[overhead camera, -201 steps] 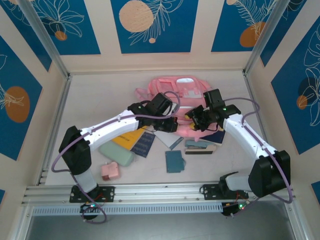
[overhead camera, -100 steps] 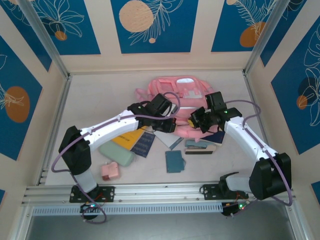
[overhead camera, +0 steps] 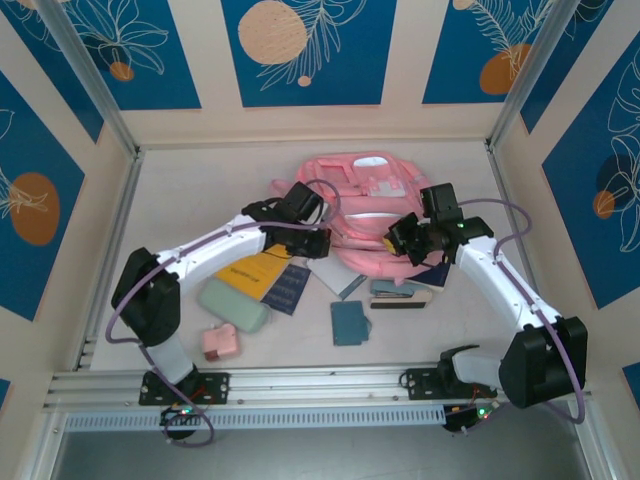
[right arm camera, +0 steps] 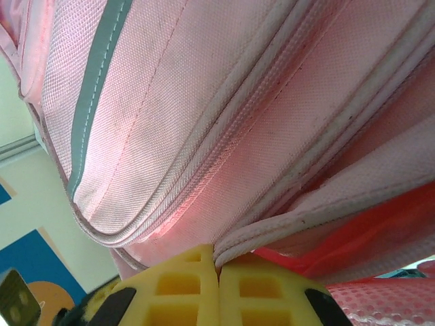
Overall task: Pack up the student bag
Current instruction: Place the student bag at the top-center of the table.
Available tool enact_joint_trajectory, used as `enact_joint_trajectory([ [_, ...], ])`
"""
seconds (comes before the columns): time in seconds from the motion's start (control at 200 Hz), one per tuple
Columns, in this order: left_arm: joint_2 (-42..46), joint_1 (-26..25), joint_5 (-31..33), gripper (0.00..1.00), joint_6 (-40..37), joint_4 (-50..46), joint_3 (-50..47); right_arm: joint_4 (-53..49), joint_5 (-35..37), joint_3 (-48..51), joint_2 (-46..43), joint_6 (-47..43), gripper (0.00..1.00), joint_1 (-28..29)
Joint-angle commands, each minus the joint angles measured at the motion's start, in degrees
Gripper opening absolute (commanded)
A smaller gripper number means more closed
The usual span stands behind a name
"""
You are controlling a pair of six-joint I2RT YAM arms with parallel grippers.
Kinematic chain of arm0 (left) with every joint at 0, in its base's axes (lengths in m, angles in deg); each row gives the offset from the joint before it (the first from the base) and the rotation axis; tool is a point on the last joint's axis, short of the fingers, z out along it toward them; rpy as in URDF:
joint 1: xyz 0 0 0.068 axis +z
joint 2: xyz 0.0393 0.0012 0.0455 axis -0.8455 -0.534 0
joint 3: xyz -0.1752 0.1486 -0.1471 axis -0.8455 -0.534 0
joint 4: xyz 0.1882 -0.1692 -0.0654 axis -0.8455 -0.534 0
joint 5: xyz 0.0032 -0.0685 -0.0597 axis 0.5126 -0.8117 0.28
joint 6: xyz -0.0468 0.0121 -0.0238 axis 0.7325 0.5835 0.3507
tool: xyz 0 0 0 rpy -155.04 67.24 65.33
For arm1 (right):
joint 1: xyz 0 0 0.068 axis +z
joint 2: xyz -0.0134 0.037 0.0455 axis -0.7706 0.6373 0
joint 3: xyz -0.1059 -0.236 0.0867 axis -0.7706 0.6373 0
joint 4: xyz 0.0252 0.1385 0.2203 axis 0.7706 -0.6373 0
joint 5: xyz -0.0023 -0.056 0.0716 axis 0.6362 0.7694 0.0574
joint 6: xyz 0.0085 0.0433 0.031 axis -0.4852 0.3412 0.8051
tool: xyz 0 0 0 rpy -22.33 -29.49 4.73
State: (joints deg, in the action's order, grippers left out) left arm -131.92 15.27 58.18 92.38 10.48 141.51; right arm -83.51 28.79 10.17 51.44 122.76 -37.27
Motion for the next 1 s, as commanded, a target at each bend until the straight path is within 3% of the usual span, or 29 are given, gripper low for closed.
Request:
enact_joint_trajectory([
  [0.0,-0.42,4.39,5.12,0.0,2.48,-1.98,0.49,-1.61,4.12,-1.17,-1.87,-2.07,0.0,-1.7],
  [0.335,-10.03,10.53,6.44,0.0,6.2,-1.27,9.91,-0.36,2.53,-1.56,-2.85,-3.79,0.0,-2.96],
  [0.6,-14.54,14.46,1.89,0.03,9.39,-1.65,16.57,1.1,0.22,-6.02,0.37,-10.02,0.0,-2.25],
  [0.77,-12.57,15.7,2.48,0.01,9.1,-2.8,19.86,1.72,-1.21,-14.29,5.75,-12.23,0.0,-2.08],
  [0.99,-7.69,19.16,1.13,0.0,10.33,-2.01,20.73,-1.0,-2.36,-32.56,17.98,-17.65,0.0,-1.13],
])
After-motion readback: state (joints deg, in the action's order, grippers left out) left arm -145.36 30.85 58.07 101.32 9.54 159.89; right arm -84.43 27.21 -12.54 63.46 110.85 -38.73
